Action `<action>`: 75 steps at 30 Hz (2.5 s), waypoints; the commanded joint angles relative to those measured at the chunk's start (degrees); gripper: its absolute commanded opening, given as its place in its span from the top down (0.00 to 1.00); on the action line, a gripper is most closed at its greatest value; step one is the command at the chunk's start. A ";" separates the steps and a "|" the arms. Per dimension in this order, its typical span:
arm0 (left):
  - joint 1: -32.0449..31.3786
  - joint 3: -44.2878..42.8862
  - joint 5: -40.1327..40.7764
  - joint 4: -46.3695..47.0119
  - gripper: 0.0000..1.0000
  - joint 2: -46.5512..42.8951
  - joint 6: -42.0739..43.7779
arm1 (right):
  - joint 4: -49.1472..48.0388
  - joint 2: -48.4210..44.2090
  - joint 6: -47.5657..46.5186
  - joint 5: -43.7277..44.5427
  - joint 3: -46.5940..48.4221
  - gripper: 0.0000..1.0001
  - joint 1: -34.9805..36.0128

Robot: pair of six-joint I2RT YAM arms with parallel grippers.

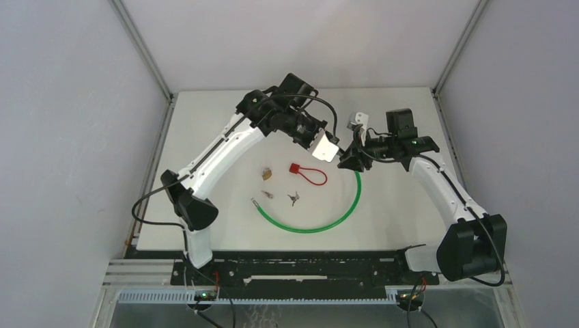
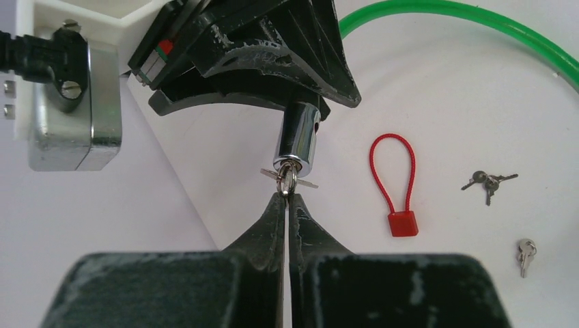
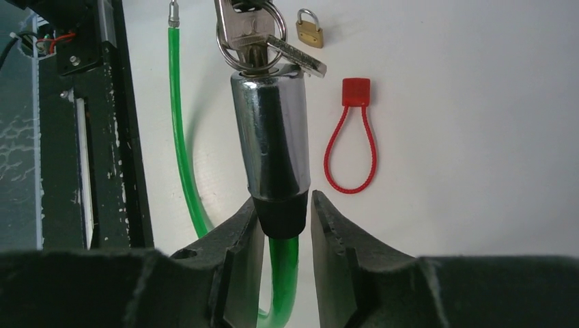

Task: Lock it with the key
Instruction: Lock the lock at the center of the board.

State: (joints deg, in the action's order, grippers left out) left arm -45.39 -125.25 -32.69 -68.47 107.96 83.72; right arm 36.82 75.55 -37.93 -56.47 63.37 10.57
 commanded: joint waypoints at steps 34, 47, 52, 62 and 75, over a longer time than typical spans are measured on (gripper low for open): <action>-1.26 3.85 5.45 3.40 0.98 -2.05 13.43 | -1.67 0.40 4.20 -13.21 -0.25 1.00 -2.30; -1.61 5.83 8.12 7.05 0.56 -2.76 9.66 | -0.79 1.04 5.32 -11.91 0.26 1.00 -2.13; -2.68 5.62 8.80 5.99 0.51 -2.50 10.10 | -1.09 1.14 5.48 -11.54 0.26 1.00 -2.13; -4.21 7.45 9.27 3.65 0.49 -4.13 6.16 | -0.95 1.53 5.23 -10.37 0.26 1.00 -2.28; -6.05 8.49 13.05 7.69 0.84 -3.90 3.12 | -0.62 1.79 5.19 -10.23 0.26 1.00 -2.22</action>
State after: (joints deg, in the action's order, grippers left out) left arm -50.92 -117.84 -20.93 -63.09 107.13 88.44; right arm 37.10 77.17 -32.88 -65.17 61.60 8.29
